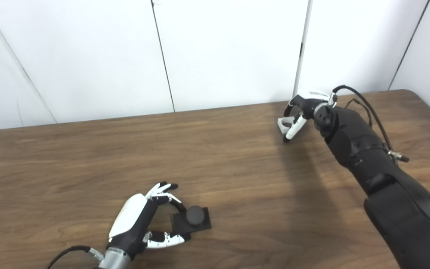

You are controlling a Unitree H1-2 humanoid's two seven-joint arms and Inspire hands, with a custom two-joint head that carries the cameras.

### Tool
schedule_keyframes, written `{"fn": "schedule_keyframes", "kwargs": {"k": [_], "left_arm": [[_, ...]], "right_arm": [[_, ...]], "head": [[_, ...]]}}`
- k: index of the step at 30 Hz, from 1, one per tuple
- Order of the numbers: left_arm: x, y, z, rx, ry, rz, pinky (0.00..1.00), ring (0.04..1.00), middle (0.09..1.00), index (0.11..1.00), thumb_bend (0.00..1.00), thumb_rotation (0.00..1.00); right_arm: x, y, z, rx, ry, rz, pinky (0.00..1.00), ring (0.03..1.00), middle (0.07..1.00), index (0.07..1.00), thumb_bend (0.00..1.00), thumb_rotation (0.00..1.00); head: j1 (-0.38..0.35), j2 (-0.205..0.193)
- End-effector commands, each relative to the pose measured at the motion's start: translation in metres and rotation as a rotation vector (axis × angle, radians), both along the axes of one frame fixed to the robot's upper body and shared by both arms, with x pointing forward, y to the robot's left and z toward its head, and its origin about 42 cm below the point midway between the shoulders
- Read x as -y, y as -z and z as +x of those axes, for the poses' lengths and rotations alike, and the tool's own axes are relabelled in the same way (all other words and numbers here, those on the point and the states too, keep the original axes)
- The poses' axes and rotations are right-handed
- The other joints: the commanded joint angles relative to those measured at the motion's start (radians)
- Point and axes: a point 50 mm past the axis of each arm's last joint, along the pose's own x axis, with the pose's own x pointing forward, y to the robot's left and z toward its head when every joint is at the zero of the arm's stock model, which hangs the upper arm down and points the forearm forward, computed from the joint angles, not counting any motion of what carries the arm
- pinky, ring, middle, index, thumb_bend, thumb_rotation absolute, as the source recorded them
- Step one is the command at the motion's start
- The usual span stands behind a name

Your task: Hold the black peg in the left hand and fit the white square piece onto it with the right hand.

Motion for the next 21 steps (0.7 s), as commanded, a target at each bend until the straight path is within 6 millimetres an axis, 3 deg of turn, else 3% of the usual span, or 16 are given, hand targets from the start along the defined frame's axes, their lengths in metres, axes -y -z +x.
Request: {"fn": "schedule_keyframes", "kwargs": {"k": [1,19,20,21], "left_arm": [[0.0026,-0.0083,-0.0007,0.041,0.013,-0.006,0.9,0.961,0.89,0.494,0.5,0.09],[0.0012,-0.011,-0.0016,0.036,0.009,-0.012,0.93,0.967,0.894,0.494,0.5,0.09],[0.0011,-0.0112,-0.0016,0.035,0.009,-0.011,0.93,0.967,0.894,0.494,0.5,0.09],[0.0012,-0.0113,-0.0017,0.035,0.008,-0.01,0.93,0.967,0.893,0.494,0.5,0.08]], "right_arm": [[-0.0077,-0.0417,0.0137,0.111,-0.028,-0.002,0.89,0.989,0.934,0.69,0.85,0.17],[-0.0039,-0.0338,0.0122,0.115,-0.016,0.015,0.86,0.969,0.919,0.613,0.81,0.1],[-0.0037,-0.0335,0.0119,0.118,-0.016,0.014,0.86,0.967,0.917,0.586,0.76,0.11],[-0.0037,-0.0333,0.0116,0.12,-0.016,0.014,0.86,0.964,0.914,0.531,0.62,0.12]], "head": [[-0.001,0.001],[-0.003,0.002],[-0.003,0.002],[-0.003,0.002]]}}
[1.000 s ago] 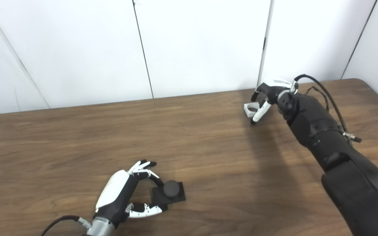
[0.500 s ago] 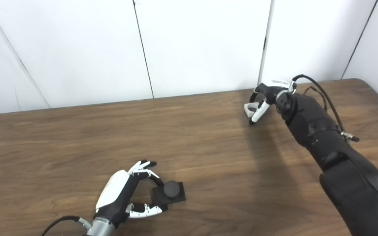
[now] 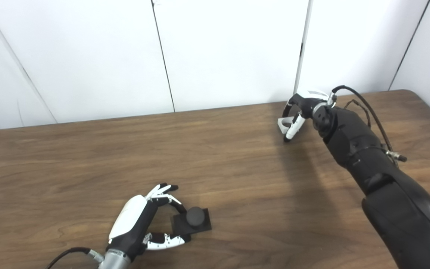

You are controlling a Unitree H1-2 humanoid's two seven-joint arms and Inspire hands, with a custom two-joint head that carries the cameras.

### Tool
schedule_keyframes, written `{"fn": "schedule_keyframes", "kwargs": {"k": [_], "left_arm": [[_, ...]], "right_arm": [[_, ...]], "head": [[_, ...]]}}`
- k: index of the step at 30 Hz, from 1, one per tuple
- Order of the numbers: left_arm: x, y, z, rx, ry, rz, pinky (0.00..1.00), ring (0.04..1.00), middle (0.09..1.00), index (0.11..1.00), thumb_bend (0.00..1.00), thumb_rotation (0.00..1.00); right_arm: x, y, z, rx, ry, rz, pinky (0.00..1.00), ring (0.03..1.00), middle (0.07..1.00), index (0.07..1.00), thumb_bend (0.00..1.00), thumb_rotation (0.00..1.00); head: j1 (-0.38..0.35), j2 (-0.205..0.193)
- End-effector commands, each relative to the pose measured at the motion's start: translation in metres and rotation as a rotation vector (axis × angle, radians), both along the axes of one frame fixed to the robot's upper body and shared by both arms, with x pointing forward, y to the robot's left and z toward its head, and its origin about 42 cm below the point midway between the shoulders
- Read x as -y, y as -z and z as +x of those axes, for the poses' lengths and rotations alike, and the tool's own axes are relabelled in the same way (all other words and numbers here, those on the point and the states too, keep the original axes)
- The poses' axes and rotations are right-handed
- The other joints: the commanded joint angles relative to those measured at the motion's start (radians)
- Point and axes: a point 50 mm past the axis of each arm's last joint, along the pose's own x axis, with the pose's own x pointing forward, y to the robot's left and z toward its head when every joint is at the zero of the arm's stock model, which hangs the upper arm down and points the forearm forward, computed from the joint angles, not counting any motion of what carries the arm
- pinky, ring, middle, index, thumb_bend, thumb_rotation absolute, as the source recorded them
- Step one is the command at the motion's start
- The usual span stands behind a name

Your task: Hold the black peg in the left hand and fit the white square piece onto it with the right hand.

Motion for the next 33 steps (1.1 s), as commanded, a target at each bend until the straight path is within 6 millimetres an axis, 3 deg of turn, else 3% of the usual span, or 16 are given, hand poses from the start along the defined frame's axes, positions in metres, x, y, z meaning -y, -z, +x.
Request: {"fn": "schedule_keyframes", "kwargs": {"k": [1,5,24,33], "left_arm": [[0.0011,-0.0112,0.001,0.043,0.007,-0.004,0.93,0.966,0.893,0.494,0.5,0.08],[0.0005,-0.0108,0.0013,0.045,0.009,-0.002,0.93,0.965,0.892,0.494,0.5,0.09],[0.0004,-0.0129,0.0012,0.046,0.009,-0.005,0.92,0.964,0.89,0.494,0.5,0.08],[-0.0007,-0.0149,0.0031,0.041,0.009,-0.001,0.92,0.966,0.893,0.494,0.5,0.08]], "right_arm": [[-0.001,-0.0342,0.0106,0.095,-0.019,-0.01,0.85,0.961,0.912,0.513,0.57,0.13],[-0.0004,-0.0336,0.0097,0.109,-0.024,-0.007,0.84,0.944,0.901,0.494,0.53,0.13],[0.0055,-0.0315,0.0081,0.13,-0.025,-0.022,0.8,0.922,0.885,0.49,0.52,0.13],[0.0063,-0.0324,0.0027,0.162,-0.052,0.006,0.84,0.935,0.884,0.489,0.52,0.13]], "head": [[0.0,0.0],[0.0,0.0],[-0.002,0.007],[-0.007,0.024]]}}
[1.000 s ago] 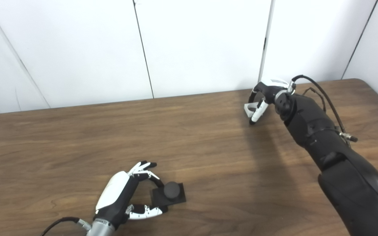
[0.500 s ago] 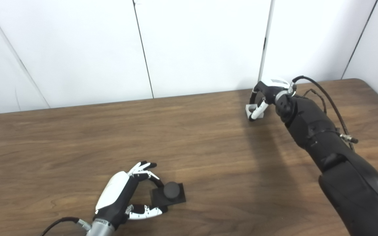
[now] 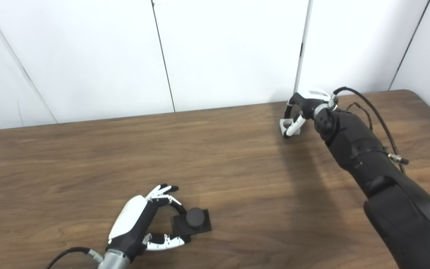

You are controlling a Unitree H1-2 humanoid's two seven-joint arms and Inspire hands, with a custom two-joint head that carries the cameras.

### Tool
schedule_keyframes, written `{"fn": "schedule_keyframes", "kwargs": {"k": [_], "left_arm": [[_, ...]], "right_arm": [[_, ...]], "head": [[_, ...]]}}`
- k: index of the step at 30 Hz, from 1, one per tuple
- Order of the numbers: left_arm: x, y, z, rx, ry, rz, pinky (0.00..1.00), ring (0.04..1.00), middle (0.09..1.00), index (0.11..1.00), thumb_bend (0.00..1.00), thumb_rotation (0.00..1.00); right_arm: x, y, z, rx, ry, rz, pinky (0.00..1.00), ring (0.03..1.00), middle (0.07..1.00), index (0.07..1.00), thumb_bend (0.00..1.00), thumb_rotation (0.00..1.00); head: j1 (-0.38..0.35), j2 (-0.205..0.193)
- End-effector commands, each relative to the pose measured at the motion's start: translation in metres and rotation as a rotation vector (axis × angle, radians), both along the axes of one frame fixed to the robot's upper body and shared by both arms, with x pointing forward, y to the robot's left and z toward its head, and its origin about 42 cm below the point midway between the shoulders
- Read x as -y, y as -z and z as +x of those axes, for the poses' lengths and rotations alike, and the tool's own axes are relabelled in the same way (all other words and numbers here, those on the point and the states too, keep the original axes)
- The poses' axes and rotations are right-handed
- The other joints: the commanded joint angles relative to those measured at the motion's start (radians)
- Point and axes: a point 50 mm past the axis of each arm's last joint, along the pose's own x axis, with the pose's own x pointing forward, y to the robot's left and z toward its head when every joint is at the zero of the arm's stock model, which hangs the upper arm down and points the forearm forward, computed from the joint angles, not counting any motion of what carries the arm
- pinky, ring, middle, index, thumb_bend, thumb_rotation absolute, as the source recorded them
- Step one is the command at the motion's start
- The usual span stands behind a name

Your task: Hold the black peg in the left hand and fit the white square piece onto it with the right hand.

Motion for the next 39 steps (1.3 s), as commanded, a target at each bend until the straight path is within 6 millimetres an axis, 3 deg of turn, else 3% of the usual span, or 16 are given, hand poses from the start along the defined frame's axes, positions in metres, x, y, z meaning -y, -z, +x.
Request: {"fn": "schedule_keyframes", "kwargs": {"k": [1,10,19,26,39], "left_arm": [[0.001,-0.013,0.004,0.049,0.003,-0.002,0.92,0.966,0.894,0.494,0.5,0.08],[0.002,-0.018,0.006,0.038,-0.002,-0.01,0.91,0.973,0.9,0.494,0.5,0.08],[0.002,-0.022,0.009,0.043,-0.01,-0.01,0.91,0.977,0.9,0.494,0.5,0.08],[0.001,-0.022,0.01,0.051,-0.013,-0.012,0.91,0.974,0.899,0.494,0.5,0.08],[0.004,-0.02,0.012,0.055,-0.026,-0.02,0.91,0.967,0.893,0.493,0.5,0.08]], "right_arm": [[0.003,-0.037,0.007,0.112,-0.028,0.003,0.84,0.938,0.886,0.489,0.52,0.13],[0.0,-0.049,-0.007,0.177,-0.102,0.022,0.86,0.934,0.858,0.49,0.52,0.13],[-0.004,-0.065,-0.031,0.241,-0.154,0.053,0.89,0.954,0.887,0.491,0.52,0.14],[-0.014,-0.076,-0.063,0.286,-0.222,0.077,0.89,0.965,0.906,0.491,0.52,0.14],[-0.056,-0.097,-0.126,0.357,-0.396,0.059,0.9,0.983,0.912,0.49,0.52,0.14]], "head": [[-0.001,0.001],[0.004,0.043],[0.015,0.081],[0.02,0.088],[0.028,0.085]]}}
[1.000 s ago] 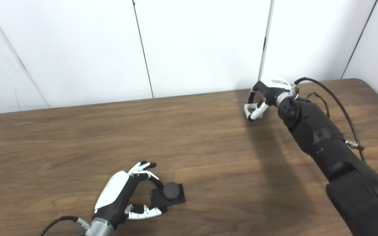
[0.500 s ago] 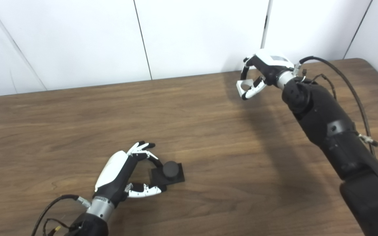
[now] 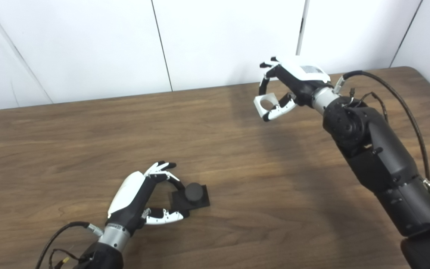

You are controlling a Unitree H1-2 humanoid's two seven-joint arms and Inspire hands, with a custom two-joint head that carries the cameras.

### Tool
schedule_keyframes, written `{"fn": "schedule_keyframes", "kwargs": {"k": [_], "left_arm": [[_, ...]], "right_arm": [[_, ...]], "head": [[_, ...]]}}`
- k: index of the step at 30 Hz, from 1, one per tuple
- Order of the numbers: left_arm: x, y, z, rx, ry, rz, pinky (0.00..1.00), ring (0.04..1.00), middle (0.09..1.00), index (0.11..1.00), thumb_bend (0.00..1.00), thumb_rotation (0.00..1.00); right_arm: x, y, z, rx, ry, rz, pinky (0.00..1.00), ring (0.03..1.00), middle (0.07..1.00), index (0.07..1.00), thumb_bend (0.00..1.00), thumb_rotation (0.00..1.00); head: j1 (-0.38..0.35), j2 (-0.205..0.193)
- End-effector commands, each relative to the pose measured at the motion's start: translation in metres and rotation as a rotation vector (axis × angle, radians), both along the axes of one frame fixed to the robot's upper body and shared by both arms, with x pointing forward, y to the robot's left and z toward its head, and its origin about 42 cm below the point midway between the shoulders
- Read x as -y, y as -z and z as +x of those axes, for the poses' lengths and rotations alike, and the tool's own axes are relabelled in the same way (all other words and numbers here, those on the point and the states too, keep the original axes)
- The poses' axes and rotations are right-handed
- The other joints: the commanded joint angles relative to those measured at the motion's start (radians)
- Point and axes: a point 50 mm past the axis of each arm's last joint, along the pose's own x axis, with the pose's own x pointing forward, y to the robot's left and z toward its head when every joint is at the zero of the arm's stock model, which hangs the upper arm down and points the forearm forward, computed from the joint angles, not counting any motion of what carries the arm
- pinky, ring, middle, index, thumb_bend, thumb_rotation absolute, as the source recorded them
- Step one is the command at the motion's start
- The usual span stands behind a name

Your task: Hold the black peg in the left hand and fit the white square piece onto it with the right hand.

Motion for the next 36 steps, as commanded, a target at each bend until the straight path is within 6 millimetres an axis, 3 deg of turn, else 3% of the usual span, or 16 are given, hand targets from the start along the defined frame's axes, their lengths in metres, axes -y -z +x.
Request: {"fn": "schedule_keyframes", "kwargs": {"k": [1,12,36], "left_arm": [[0.003,-0.013,0.008,0.074,-0.009,-0.015,0.91,0.967,0.892,0.493,0.5,0.08],[0.005,-0.013,0.009,0.085,-0.008,-0.01,0.91,0.966,0.891,0.493,0.5,0.09],[0.011,-0.012,0.01,0.093,-0.019,-0.008,0.91,0.963,0.888,0.492,0.5,0.09]], "right_arm": [[-0.007,-0.028,-0.009,0.09,-0.032,-0.018,0.9,0.983,0.913,0.49,0.52,0.14],[-0.042,-0.033,-0.054,0.122,-0.138,-0.009,0.9,0.986,0.912,0.489,0.53,0.14],[-0.093,-0.033,-0.105,0.097,-0.388,-0.026,0.92,0.999,0.907,0.488,0.53,0.14]], "head": [[0.001,-0.001],[0.01,-0.005],[0.031,0.008]]}}
